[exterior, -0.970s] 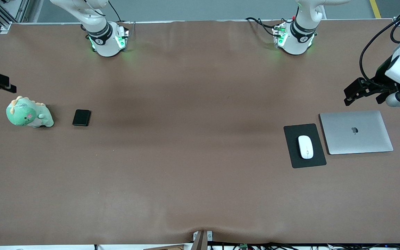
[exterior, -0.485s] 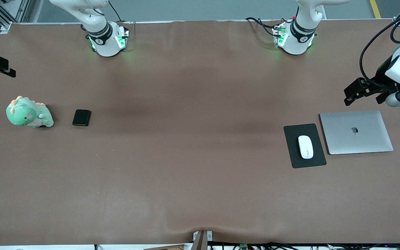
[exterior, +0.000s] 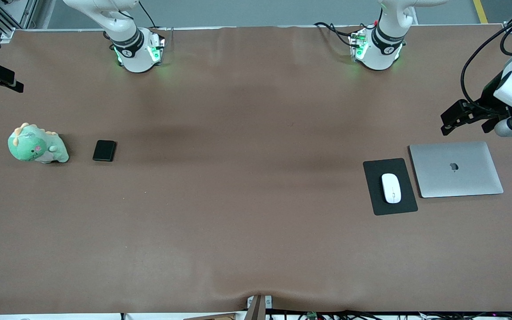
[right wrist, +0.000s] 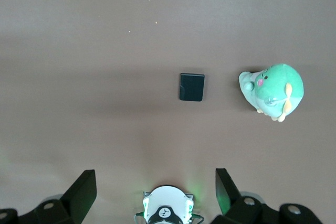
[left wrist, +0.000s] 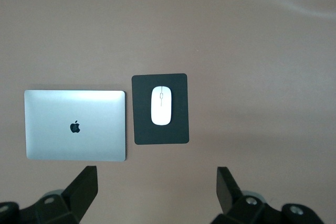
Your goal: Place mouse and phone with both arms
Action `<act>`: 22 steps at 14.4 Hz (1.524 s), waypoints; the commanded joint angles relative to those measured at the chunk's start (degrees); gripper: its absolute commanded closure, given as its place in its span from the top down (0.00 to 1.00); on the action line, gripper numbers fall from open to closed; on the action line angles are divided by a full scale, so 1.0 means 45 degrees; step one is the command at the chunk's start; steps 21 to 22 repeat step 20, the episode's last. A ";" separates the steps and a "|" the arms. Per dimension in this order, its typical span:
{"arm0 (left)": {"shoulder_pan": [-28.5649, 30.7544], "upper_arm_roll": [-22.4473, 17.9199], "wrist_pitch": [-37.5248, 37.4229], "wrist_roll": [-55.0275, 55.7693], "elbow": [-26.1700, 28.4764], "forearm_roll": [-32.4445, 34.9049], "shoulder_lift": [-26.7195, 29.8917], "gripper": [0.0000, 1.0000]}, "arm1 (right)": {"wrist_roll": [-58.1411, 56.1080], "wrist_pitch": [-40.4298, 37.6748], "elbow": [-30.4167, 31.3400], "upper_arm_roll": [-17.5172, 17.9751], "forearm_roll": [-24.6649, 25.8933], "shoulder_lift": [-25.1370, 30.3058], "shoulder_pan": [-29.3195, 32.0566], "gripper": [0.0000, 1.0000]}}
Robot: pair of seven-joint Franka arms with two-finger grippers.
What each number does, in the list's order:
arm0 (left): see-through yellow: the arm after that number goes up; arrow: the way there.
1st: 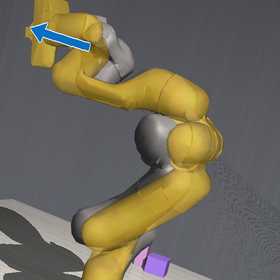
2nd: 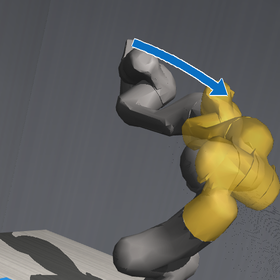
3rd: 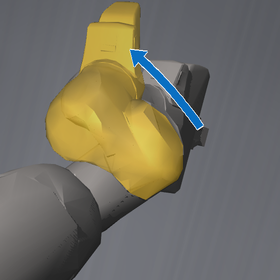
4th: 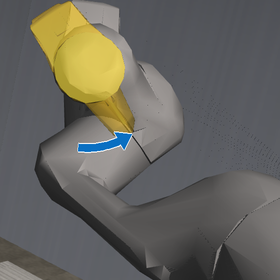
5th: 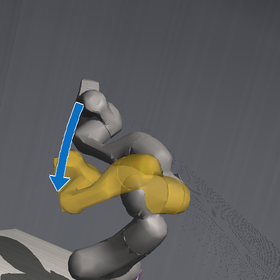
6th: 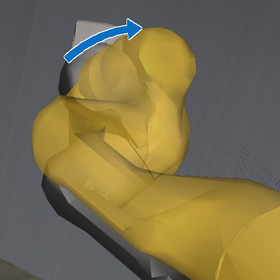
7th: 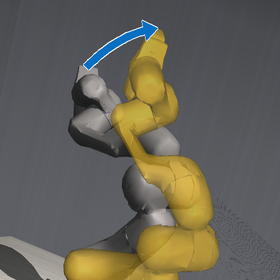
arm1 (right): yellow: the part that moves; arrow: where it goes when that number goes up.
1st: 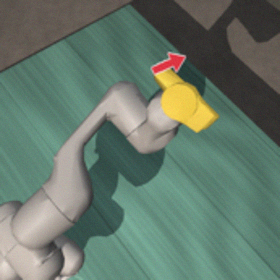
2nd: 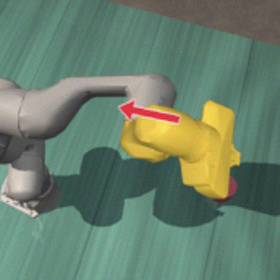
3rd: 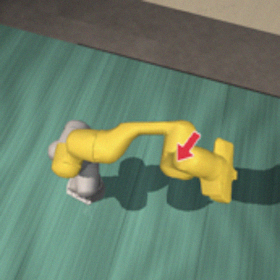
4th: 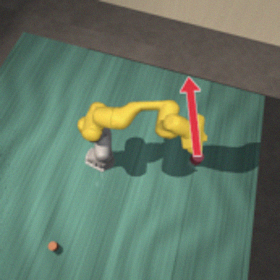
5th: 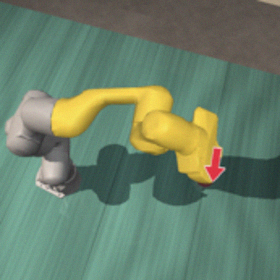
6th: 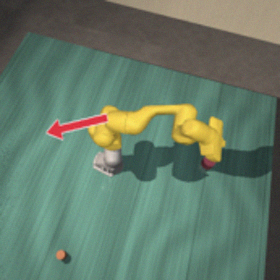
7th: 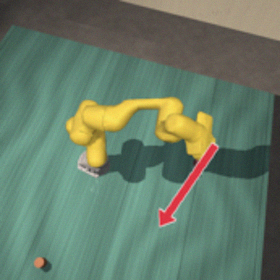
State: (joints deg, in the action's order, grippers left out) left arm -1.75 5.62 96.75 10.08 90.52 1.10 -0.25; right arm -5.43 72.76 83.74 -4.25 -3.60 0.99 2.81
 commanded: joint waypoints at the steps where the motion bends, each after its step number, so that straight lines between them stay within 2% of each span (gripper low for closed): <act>1: 0.0036 0.0019 -0.0287 -0.0286 -0.0056 -0.0264 0.0211 1.00 | 0.0426 0.0236 0.0492 -0.0129 0.0059 0.0444 -0.0233 1.00; 3: 0.0056 -0.0019 -0.0366 -0.0266 -0.0503 -0.0341 0.0154 1.00 | 0.0406 0.0256 0.0473 -0.0109 0.0059 0.0444 -0.0233 1.00; 8: 0.0056 -0.0098 -0.0678 -0.0266 -0.0584 -0.0205 -0.0002 1.00 | 0.0367 0.0392 0.0453 -0.0031 0.0469 0.0424 -0.0214 1.00; 11: 0.0075 -0.0136 -0.0893 -0.0266 -0.0584 -0.0166 -0.0022 1.00 | 0.0289 0.0549 0.0453 0.0319 0.1170 0.0444 -0.0252 1.00; 22: 0.0310 -0.0156 -0.1187 -0.0247 -0.0642 -0.0146 -0.0003 1.00 | 0.0289 0.0588 0.0492 0.0340 0.1055 0.0483 -0.0194 1.00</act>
